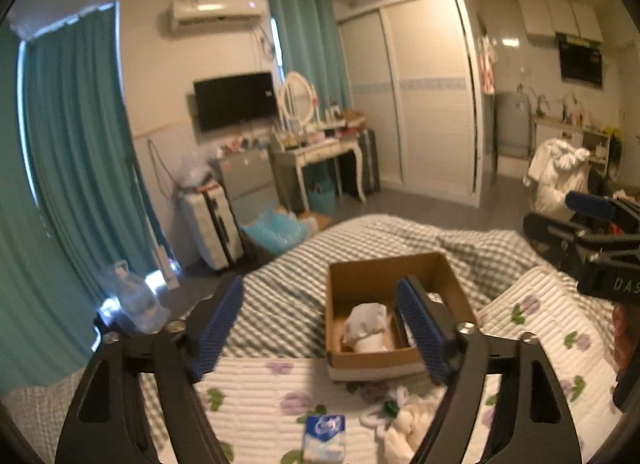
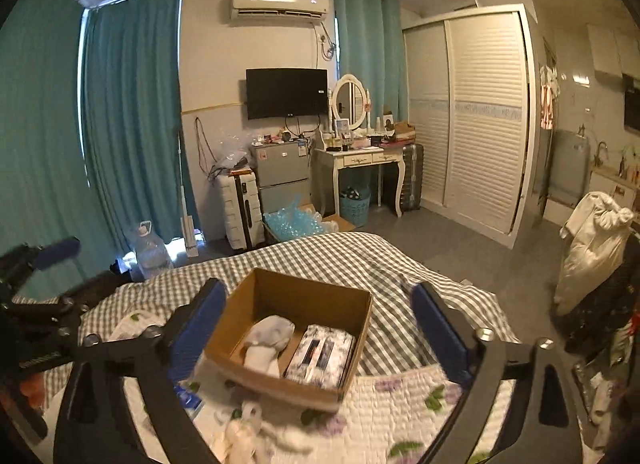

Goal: Organize soft objects
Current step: 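Carry the sock and tissue box into the cardboard box and release both, then grasp the white towel bundle with the right tool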

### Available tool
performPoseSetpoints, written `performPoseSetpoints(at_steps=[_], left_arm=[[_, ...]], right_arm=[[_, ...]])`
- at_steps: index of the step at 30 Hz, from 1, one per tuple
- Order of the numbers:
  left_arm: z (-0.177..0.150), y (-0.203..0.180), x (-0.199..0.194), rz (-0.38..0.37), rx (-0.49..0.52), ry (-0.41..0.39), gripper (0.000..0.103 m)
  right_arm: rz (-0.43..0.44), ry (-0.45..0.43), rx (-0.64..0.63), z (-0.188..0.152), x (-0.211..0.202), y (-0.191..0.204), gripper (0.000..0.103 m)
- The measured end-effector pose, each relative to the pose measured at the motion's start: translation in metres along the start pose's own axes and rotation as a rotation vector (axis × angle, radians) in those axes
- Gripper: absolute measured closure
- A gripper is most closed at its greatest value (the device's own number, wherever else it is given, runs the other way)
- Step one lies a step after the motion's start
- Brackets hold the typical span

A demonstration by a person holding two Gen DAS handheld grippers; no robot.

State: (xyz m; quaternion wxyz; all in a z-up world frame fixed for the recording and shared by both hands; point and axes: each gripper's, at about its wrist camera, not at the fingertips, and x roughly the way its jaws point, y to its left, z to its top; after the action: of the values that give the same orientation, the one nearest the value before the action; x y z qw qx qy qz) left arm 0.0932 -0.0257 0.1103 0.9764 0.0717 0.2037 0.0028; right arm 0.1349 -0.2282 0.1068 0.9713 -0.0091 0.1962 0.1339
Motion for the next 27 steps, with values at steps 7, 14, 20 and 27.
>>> performPoseSetpoints(at_steps=[7, 14, 20, 27], left_arm=[[-0.039, 0.009, -0.06, 0.008, -0.022, -0.005, 0.015], [-0.109, 0.006, -0.037, -0.008, -0.072, 0.125, 0.015], [-0.172, 0.009, -0.008, -0.026, -0.135, 0.224, 0.015], [-0.222, 0.008, 0.023, -0.018, -0.144, 0.355, 0.015]], right_arm=[[0.017, 0.075, -0.065, -0.034, -0.048, 0.032, 0.0], [0.075, 0.215, -0.066, -0.136, -0.032, 0.058, 0.0], [0.141, 0.367, -0.06, -0.205, 0.015, 0.073, 0.0], [0.177, 0.482, -0.048, -0.254, 0.062, 0.098, 0.008]])
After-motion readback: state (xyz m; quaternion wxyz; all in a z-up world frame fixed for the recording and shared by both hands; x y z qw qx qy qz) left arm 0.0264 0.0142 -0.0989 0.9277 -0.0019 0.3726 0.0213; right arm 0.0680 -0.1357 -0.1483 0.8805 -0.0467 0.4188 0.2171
